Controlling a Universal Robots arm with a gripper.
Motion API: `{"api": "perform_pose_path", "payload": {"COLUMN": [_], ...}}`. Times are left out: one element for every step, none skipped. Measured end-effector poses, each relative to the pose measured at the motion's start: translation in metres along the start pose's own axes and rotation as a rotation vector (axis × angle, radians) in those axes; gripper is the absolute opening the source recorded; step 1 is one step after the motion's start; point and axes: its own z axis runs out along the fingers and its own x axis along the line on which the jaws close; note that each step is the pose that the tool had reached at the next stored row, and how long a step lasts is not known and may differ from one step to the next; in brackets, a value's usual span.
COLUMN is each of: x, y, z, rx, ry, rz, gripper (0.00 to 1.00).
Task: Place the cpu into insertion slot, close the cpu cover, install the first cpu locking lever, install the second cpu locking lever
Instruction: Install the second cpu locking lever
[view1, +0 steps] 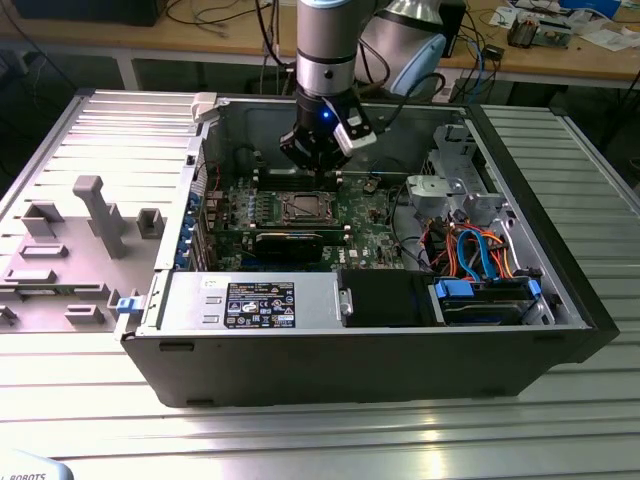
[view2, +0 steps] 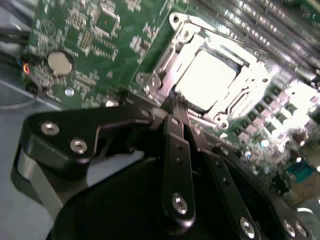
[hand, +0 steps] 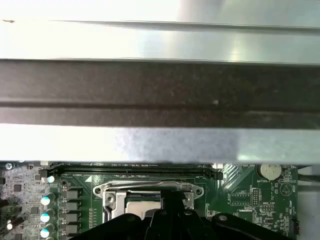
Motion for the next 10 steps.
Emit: {"api": "perform_pose_path", "payload": {"x": [0.0001, 0.0001, 0.0001, 0.0001, 0.0002, 0.0002, 0.0002, 0.0002, 0.0002, 0.0002], "y": [-0.0038, -0.0058, -0.0069, -0.0078, -0.0087, -0.0099, -0.0111, -0.0120, -0.0126, -0.0128], "z": [-0.0018, -0.0018, -0.0017, -0.0016, -0.0015, -0.0013, -0.0012, -0.0011, -0.0010, -0.0009], "rx": [0.0015, 0.0020, 0.0026, 0.0032, 0.0039, 0.0045, 0.0050, 0.0053, 0.0053, 0.0051], "ry": [0.0000, 0.0000, 0.0000, 0.0000, 0.0000, 0.0001, 0.0001, 0.0001, 0.0001, -0.0001], "rz": [0.000, 0.000, 0.000, 0.000, 0.000, 0.000, 0.000, 0.000, 0.000, 0.000], "gripper": [0.11, 0.11, 0.11, 0.11, 0.11, 0.11, 0.11, 0.11, 0.11, 0.11]}}
